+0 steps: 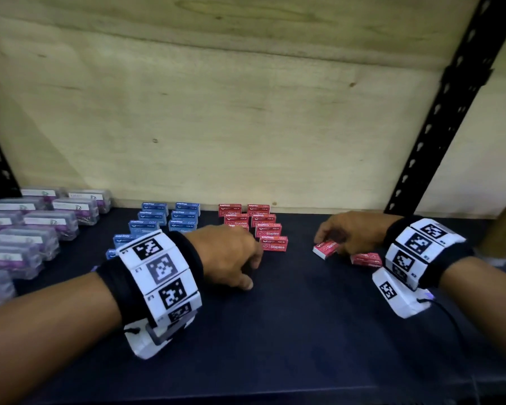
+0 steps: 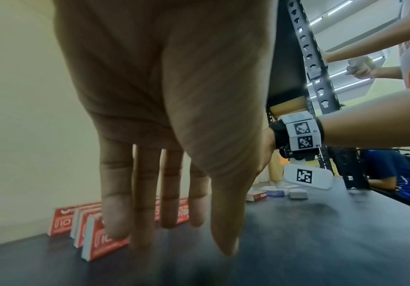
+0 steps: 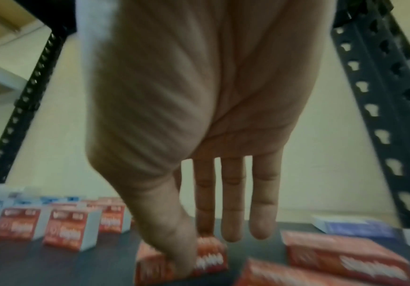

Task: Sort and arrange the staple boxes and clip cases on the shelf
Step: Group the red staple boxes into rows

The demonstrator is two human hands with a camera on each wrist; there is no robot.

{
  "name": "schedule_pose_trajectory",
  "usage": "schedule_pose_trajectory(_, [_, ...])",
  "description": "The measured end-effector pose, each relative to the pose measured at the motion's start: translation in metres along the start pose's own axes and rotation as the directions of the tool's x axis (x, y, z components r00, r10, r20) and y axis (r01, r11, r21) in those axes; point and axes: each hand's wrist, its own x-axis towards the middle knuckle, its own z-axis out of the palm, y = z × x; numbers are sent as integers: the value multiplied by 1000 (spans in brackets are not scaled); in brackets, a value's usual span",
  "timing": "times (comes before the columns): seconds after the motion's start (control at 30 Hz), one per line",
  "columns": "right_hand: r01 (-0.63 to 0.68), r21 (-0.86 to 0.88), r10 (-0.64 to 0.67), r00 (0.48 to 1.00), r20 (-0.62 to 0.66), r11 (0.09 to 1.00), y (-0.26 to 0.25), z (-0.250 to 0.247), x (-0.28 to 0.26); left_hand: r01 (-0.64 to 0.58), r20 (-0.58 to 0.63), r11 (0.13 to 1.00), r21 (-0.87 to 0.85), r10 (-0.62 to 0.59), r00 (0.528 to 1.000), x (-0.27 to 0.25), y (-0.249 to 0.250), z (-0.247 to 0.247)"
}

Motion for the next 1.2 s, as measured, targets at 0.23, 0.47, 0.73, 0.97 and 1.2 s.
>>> schedule_pose_trajectory(0.23, [23, -47, -27, 997, -77, 999, 5, 14, -1, 1, 76, 1000, -3, 0, 997, -2, 3, 4])
schedule_pose_trajectory(0.47, [51, 24, -49, 994, -96, 998, -14, 17, -9, -19, 55, 999, 29, 17, 998, -2, 2, 6])
schedule_pose_trajectory(0.73, [177, 137, -164, 981, -102, 975, -49, 23, -11, -11, 55, 1000, 29, 9, 998, -4, -2, 12])
schedule_pose_trajectory(0.97, [274, 144, -257, 958, -127, 951, -72, 23, -6, 41, -19, 991, -127, -44, 999, -25, -15, 7])
schedule_pose_trajectory(1.2, [281, 75, -270, 955, -125, 957, -91, 21, 2, 175, 34, 968, -178, -172, 985, -75, -52, -1])
